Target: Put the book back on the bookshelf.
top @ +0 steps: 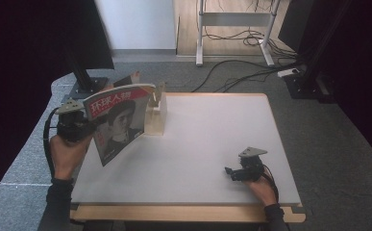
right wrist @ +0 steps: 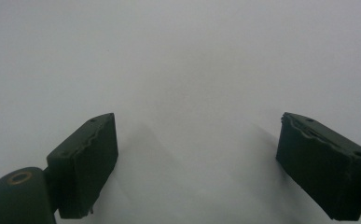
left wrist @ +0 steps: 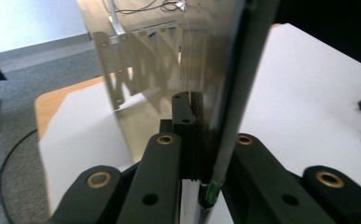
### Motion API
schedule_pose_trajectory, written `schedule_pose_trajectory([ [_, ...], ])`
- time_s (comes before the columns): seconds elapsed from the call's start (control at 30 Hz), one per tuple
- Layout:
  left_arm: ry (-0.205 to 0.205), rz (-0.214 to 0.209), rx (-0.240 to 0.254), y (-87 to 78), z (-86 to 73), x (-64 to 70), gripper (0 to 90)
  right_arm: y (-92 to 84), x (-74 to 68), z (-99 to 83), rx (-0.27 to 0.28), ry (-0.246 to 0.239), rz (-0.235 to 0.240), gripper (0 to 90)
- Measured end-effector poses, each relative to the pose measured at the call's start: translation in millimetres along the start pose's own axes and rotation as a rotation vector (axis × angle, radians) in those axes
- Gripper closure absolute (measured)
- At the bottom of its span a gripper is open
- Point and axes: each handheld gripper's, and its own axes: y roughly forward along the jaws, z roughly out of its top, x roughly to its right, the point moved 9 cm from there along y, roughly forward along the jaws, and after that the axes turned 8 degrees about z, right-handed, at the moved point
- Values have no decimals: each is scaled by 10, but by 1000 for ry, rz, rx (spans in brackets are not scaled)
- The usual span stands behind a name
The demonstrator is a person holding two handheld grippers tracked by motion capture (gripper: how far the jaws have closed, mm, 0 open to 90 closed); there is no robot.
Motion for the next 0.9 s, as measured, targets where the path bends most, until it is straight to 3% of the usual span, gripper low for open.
schedule_pose_trajectory([
  [0.13, -35, 30, 10, -23, -6, -141, 871, 1, 0, -1, -1, -2, -1, 114],
  [0.27, -52, 47, 14, 10, -5, -196, 871, 1, 0, -1, -1, -2, -1, 114],
  [0.9, -113, 98, 48, 595, 113, -258, 871, 2, 0, -2, 0, -2, 0, 115],
])
